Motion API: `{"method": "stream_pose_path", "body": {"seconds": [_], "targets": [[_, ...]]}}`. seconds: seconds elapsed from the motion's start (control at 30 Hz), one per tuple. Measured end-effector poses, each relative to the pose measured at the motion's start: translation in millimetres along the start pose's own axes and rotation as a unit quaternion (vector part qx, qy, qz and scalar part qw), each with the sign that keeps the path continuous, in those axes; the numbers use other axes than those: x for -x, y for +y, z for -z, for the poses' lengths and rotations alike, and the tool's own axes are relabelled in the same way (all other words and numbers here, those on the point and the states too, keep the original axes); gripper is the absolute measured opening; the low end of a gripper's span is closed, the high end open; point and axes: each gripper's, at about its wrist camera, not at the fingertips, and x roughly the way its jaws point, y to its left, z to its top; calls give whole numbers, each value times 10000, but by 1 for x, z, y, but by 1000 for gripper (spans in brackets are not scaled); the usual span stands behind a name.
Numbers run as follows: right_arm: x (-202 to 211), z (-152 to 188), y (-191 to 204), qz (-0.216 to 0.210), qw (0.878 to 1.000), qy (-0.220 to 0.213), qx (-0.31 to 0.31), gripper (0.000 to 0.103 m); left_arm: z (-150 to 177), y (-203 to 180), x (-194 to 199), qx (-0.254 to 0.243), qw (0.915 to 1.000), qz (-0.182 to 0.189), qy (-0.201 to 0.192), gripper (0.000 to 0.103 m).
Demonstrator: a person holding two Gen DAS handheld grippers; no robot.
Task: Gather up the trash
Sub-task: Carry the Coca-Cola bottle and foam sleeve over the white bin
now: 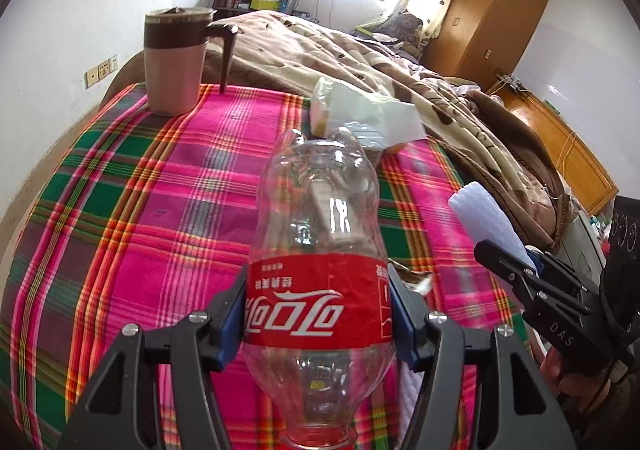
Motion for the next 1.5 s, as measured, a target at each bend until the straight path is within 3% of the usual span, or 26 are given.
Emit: {"method": "stream_pose_path", "body": {"seconds": [0.33, 0.67, 1.2, 1.5], "targets": [[50, 18, -20, 292, 9986, -360, -239, 31, 17, -50, 30, -460, 9985, 105, -292, 63], [96, 43, -59, 845, 9926, -580, -650, 31, 34, -111, 37, -972, 9935, 477, -350, 63], [144, 80, -127, 1797, 9723, -714, -1314, 31, 57, -218, 9, -1893, 9776, 893, -225, 63], [146, 98, -162, 2110, 9622, -487, -1650, 31, 66, -275, -14, -2214, 9669, 1271, -13, 63]]}}
